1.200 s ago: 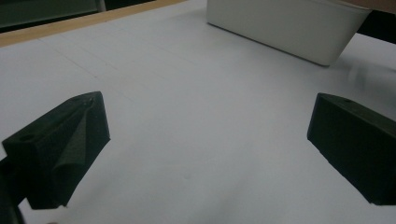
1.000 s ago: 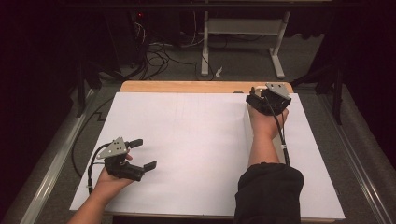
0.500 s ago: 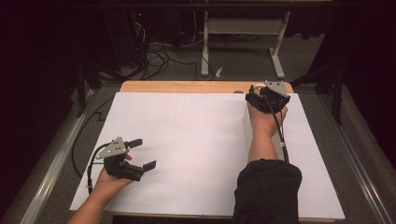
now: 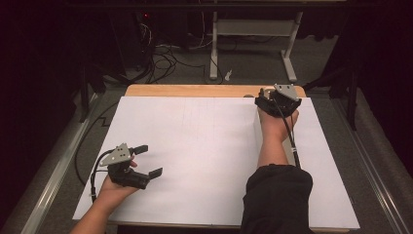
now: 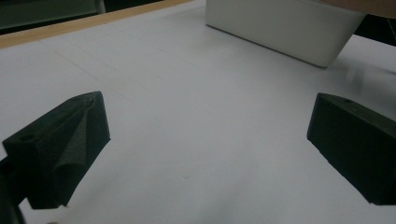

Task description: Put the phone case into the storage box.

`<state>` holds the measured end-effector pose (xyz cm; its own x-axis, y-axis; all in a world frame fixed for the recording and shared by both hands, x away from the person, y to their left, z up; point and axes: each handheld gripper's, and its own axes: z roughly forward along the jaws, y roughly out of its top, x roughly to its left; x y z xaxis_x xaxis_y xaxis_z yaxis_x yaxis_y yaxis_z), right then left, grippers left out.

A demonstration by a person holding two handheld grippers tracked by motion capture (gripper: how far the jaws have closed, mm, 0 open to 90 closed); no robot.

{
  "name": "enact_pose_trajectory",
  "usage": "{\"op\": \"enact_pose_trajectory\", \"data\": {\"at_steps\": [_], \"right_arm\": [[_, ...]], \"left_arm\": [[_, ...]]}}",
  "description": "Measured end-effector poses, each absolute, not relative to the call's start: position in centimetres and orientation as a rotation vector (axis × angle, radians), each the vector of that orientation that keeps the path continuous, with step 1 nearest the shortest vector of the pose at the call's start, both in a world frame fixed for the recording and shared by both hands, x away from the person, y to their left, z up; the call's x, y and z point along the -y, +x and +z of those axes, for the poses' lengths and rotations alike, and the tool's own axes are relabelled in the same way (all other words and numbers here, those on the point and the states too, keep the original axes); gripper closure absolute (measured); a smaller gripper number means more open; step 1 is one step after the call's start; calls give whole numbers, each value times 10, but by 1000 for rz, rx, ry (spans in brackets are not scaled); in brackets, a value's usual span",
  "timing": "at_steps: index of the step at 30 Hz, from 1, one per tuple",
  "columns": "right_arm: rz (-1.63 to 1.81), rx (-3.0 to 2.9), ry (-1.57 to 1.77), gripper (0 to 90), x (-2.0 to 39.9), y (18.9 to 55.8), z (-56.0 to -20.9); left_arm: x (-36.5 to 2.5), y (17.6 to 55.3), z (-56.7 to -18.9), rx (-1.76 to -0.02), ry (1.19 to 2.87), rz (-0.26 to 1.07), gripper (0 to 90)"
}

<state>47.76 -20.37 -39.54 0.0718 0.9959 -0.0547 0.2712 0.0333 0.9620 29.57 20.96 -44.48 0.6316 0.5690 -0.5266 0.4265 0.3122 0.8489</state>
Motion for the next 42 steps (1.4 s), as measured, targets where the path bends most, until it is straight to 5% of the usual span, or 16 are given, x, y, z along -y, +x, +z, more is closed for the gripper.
{"op": "enact_pose_trajectory", "data": {"at_steps": [42], "right_arm": [[967, -1409, 1371, 96, 205, 484, -397]], "left_arm": [[-210, 296, -444, -950, 1305, 114, 5]]}}
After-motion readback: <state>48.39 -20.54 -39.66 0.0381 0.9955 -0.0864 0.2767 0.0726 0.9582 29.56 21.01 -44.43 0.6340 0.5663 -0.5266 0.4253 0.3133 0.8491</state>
